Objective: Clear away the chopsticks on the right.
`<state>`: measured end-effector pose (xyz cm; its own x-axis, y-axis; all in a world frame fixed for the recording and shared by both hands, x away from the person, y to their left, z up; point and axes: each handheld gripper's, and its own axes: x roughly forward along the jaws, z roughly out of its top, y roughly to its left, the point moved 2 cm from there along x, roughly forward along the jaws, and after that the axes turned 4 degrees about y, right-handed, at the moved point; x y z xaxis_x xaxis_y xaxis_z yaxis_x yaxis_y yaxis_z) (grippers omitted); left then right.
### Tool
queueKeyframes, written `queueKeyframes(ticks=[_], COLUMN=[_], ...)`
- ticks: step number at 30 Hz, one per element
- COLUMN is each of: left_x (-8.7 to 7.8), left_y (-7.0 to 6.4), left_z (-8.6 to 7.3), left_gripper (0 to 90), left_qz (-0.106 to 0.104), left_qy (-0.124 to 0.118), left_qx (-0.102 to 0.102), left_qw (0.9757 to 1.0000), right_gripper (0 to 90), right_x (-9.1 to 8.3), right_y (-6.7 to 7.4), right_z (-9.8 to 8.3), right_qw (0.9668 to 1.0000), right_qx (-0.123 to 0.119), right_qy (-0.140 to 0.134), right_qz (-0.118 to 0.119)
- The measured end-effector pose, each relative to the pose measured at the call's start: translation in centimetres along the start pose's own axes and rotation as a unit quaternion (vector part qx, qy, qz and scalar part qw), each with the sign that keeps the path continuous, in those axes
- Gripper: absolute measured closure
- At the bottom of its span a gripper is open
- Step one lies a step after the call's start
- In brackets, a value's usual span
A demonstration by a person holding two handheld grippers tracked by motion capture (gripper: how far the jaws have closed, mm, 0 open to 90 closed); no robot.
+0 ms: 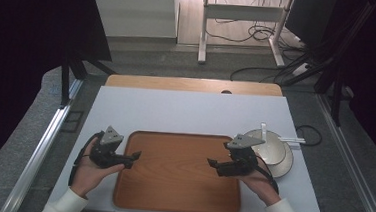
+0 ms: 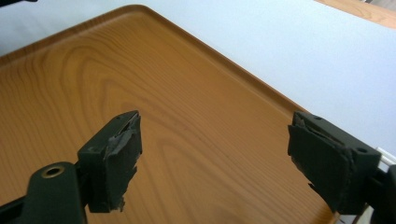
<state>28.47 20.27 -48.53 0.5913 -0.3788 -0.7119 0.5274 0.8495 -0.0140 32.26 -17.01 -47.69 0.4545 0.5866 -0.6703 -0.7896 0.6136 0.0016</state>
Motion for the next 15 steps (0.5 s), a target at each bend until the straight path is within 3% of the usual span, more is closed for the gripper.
queueKeyframes(ticks=[10,15], left_x=[0.18,0.08], left_y=[-0.28,-0.68], left_z=[-0.15,-0.29], left_gripper=[16.5,16.4], left_qz=[-0.01,-0.013], left_qy=[0.006,0.009], left_qx=[-0.008,-0.005], left_qw=[0.9999,0.9999], right_gripper=[17.0,21.1], right_x=[0.15,-0.58], right_y=[-0.04,0.54], right_z=[0.06,0.47], right_qw=[0.9999,0.9999], right_qx=[-0.003,-0.01], right_qy=[0.007,0.003], right_qz=[-0.008,-0.006])
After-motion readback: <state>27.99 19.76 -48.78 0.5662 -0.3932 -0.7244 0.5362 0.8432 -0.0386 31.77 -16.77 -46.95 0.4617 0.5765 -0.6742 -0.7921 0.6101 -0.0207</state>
